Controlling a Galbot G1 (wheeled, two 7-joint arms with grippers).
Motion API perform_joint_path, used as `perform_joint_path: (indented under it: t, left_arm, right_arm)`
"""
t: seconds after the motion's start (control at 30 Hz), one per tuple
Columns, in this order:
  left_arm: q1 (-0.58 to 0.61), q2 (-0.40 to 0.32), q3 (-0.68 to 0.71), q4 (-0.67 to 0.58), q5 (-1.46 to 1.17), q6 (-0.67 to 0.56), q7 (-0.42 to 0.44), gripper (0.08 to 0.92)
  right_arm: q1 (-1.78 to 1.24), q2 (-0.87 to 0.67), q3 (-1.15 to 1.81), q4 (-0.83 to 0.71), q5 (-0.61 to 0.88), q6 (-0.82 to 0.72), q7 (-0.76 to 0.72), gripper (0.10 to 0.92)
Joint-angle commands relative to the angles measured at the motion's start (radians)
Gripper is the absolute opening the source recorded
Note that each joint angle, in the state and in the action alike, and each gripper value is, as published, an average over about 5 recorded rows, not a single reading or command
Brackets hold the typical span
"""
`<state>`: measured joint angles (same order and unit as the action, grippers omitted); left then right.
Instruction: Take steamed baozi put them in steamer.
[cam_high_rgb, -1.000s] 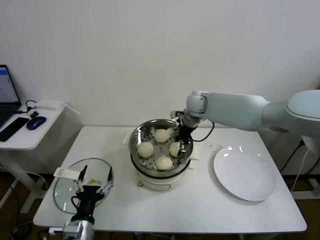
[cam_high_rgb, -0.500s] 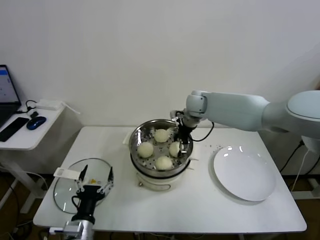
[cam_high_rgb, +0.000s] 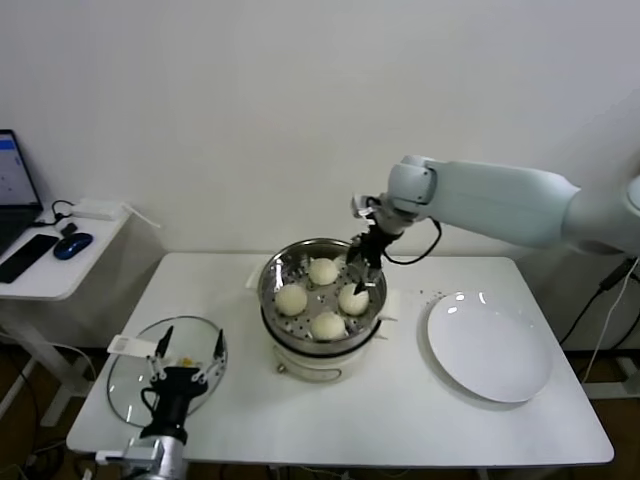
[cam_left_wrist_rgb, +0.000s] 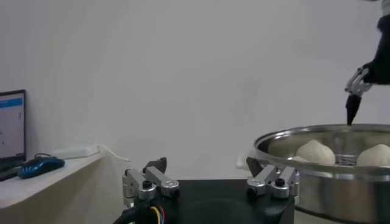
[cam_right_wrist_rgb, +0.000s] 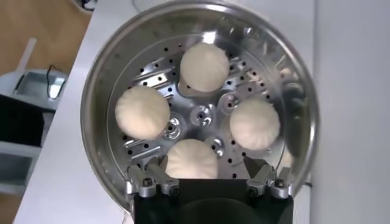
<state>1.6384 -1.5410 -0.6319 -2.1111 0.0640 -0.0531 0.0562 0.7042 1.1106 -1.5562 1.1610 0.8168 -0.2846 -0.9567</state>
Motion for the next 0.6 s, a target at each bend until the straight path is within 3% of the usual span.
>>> perform_joint_path:
  t: [0.03,0.37,0.6]
  left_arm:
    - [0.004,0.006,-0.016,-0.005,-0.014,-0.001,0.0,0.823]
    - [0.031,0.002,-0.021,-0.024,-0.008,-0.009,0.003,0.823]
    - [0.031,-0.013,-0.017,-0.028,0.001,-0.008,-0.001,0.823]
  right_arm:
    - [-0.197,-0.312,0.368,0.164,-0.076,0.071,0.196,0.823]
    - [-0.795,-0.614,1.05,0.352,-0.235,0.143,0.491,0.823]
    - [-1.339,-0.55,1.597,0.451,-0.313,0.225,0.623,0.823]
